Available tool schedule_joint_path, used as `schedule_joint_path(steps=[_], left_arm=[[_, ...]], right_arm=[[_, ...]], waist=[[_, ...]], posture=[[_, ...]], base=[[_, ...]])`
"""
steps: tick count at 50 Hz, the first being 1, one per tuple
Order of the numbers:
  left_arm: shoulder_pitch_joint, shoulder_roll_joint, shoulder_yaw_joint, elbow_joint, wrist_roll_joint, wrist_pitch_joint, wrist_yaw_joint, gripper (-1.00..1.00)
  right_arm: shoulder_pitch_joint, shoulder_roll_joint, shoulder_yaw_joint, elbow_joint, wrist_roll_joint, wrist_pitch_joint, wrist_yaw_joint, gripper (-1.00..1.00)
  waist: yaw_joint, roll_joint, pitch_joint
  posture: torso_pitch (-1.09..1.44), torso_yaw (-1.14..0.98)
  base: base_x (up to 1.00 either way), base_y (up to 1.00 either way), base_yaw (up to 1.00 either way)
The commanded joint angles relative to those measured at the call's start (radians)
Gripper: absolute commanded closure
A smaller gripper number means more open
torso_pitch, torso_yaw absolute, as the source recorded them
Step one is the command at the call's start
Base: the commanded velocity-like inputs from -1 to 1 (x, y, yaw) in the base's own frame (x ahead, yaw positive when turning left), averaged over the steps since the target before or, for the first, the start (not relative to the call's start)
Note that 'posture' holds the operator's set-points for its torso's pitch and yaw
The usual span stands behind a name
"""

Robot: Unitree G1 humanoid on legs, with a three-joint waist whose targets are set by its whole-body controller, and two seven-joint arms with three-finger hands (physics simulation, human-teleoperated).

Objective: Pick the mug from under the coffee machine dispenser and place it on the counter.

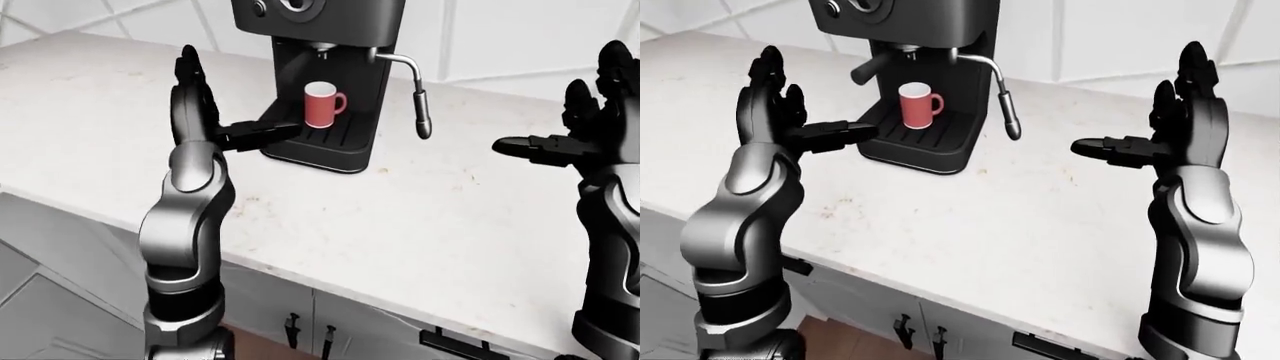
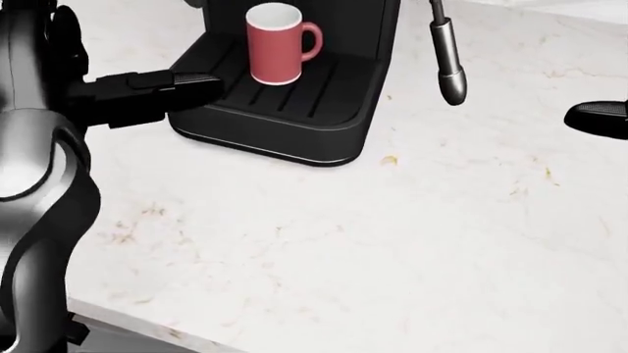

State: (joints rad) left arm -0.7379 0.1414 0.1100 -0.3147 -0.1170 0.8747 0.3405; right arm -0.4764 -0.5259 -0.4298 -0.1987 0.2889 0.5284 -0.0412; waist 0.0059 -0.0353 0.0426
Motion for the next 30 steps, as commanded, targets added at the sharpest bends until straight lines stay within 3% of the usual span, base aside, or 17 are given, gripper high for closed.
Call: schedule_joint_path(steps=[1,13,18,30], left_arm=[[-0.036,0.005,-0.002,-0.021,0.007,-0.033,0.0,-1.0],[-0.079,-0.053,-0.009,0.032,-0.039,-0.035,0.039,-1.0],[-0.066,-0.077,-0.03,0.01,-0.073,-0.028,0.082,-1.0],[-0.032,-0.127,-0.08,0.035,-0.06,-0.054,0.078,-1.0]], right_arm=[[-0.026,-0.019,-0.013,-0.031,0.0,-0.031,0.0,-1.0],[-0.026,-0.021,-0.014,-0.026,-0.001,-0.032,0.0,-1.0],[-0.029,-0.024,-0.016,-0.026,0.001,-0.031,0.0,-1.0],[-0.028,-0.026,-0.017,-0.027,0.004,-0.03,-0.004,-1.0]], waist=[[0.001,-0.005,-0.026],[0.003,-0.01,-0.026],[0.003,-0.012,-0.026],[0.004,-0.016,-0.027]], posture=[[0.0,0.0],[0.0,0.0],[0.0,0.0],[0.0,0.0]], base=[[0.0,0.0,0.0],[0.0,0.0,0.0],[0.0,0.0,0.0],[0.0,0.0,0.0]])
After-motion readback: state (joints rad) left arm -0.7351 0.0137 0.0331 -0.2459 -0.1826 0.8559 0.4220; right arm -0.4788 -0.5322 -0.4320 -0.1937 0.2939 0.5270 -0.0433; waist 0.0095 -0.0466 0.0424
